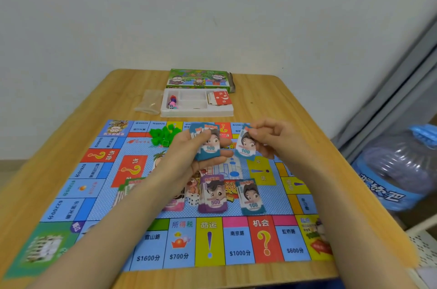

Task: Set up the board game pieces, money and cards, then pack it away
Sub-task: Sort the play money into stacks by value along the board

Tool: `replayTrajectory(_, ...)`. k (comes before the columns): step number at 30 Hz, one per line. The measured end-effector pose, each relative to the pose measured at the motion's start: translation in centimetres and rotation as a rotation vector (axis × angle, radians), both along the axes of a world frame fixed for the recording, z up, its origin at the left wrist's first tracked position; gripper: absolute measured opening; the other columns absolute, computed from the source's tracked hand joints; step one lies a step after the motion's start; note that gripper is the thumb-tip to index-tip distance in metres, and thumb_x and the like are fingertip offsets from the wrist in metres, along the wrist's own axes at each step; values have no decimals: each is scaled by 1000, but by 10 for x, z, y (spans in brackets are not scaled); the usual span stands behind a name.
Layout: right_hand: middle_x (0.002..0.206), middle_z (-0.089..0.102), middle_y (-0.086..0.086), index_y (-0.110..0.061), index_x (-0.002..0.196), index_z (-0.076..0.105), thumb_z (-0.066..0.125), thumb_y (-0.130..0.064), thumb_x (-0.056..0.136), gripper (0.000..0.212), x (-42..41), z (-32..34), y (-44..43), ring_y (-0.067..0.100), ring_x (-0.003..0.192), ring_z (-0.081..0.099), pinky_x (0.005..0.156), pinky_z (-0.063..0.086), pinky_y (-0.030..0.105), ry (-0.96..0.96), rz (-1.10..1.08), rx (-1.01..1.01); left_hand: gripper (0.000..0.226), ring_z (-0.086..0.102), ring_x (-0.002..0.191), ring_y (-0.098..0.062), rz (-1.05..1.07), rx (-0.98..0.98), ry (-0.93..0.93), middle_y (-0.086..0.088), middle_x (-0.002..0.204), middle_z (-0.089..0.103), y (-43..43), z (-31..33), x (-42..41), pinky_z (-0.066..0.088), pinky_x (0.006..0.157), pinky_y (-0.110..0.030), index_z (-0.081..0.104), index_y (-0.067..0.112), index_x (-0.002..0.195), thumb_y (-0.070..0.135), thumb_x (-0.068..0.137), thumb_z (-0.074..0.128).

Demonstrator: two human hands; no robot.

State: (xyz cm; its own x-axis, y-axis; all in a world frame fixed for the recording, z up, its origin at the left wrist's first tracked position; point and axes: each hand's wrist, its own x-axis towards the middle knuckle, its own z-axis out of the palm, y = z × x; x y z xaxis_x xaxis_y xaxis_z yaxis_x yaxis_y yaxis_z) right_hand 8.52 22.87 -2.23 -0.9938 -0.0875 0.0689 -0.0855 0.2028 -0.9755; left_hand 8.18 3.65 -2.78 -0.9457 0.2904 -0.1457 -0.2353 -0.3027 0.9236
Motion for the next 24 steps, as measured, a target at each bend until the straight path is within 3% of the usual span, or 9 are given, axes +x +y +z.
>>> replayTrajectory(5,66,62,13,-12,83,67,66,-13,85,2,7,7,10,10,44,45,41,32,18,-186,270,295,20,72,67,-22,-10,-9,18,-11,82,74,2,0,0,56,51,-23,57,3,105,14,101,42)
replayTrajectory(8,63,67,6,-11,85,64,67,-15,85,5,7,6,9,11,41,47,39,33,19,-272,342,417,20,72,68,-22,-11,-14,23,-11,82,74,1,0,0,56,52,-23,57,3,104,14,101,42)
replayTrajectory(24,61,68,6,-11,86,54,67,-20,87,15,8,5,0,12,35,47,38,39,21,-366,411,546,20,72,68,-22,-15,-18,15,-12,83,74,-1,1,0,57,52,-23,58,3,100,15,101,42)
